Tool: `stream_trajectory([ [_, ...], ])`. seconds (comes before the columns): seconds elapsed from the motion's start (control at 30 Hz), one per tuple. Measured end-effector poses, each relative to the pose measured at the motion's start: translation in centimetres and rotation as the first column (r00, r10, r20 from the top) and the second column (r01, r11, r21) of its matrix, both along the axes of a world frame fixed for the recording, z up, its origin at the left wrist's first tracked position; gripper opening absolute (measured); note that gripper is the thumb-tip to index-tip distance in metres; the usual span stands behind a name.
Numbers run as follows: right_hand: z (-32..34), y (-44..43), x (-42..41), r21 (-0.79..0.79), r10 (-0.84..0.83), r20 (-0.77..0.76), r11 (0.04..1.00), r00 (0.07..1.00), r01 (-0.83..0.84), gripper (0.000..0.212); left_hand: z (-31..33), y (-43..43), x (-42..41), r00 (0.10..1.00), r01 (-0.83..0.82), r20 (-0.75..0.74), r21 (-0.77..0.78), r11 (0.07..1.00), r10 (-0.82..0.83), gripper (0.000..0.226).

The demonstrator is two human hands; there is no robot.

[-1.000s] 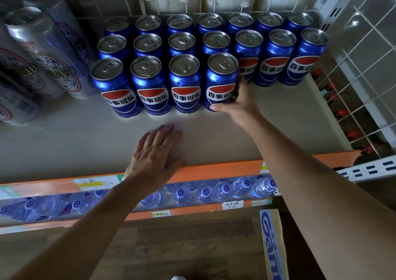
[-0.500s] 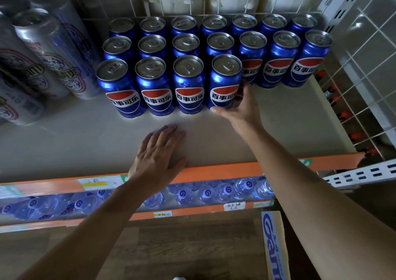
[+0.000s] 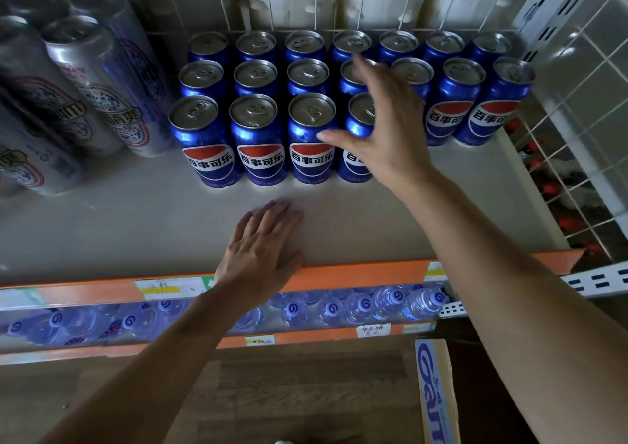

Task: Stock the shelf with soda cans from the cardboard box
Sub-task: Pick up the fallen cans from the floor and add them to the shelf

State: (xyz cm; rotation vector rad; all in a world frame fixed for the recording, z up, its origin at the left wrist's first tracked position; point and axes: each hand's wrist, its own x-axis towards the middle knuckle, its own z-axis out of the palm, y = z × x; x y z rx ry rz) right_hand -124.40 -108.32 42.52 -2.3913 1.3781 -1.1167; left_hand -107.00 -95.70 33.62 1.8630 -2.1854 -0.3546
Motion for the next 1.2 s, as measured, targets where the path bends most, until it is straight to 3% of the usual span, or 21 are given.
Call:
stream_trajectory([
  [0.1, 0.3, -0.3, 1.5, 0.039, 0.036, -0.134, 0.999, 0.99, -0.031, 0.078, 0.0, 0.0, 0.0, 1.0, 0.003, -0.004, -0.003, 1.0, -0.003, 0.07],
  [0.3, 0.0, -0.5, 2.5, 0.109, -0.044, -0.255, 0.991, 0.966, 0.074, 0.076, 0.0, 0.0, 0.1, 0.999, 0.004, -0.034, -0.021, 1.0, -0.005, 0.07],
  [0.43, 0.2, -0.6, 2.6, 0.13, -0.08, -0.265, 0.985, 0.961, 0.117, 0.073, 0.9, -0.3, 0.6, 0.984, -0.029, -0.178, -0.05, 0.998, 0.02, 0.063],
  [0.7, 0.4, -0.6, 2.5, 0.151, -0.056, -0.285, 0.983, 0.957, 0.102, 0.071, 6.6, -2.9, 3.4, 0.972, -0.205, -0.192, -0.424, 0.882, 0.134, 0.039],
  [0.8, 0.5, -0.4, 1.9, 0.127, -0.029, -0.141, 0.991, 0.99, 0.047, 0.07, 8.6, -3.9, 4.7, 0.974, -0.224, -0.135, -0.497, 0.838, 0.181, 0.041],
  [0.93, 0.0, -0.5, -0.8, 0.163, -0.037, 0.102, 0.986, 0.994, 0.02, 0.058, 10.0, -6.1, 5.4, 0.978, -0.205, -0.036, -0.338, 0.918, 0.205, 0.066],
  [1.03, -0.7, -0.6, -2.6, 0.257, -0.025, 0.104, 0.967, 0.994, -0.003, 0.051, 10.1, -7.6, 5.2, 0.993, -0.101, 0.029, -0.265, 0.959, 0.113, 0.074],
  [1.2, -2.0, -0.6, -3.5, 0.398, -0.002, 0.192, 0.914, 0.981, -0.076, 0.064, 9.3, -8.7, 5.1, 0.998, -0.008, 0.066, -0.271, 0.963, 0.026, 0.068],
])
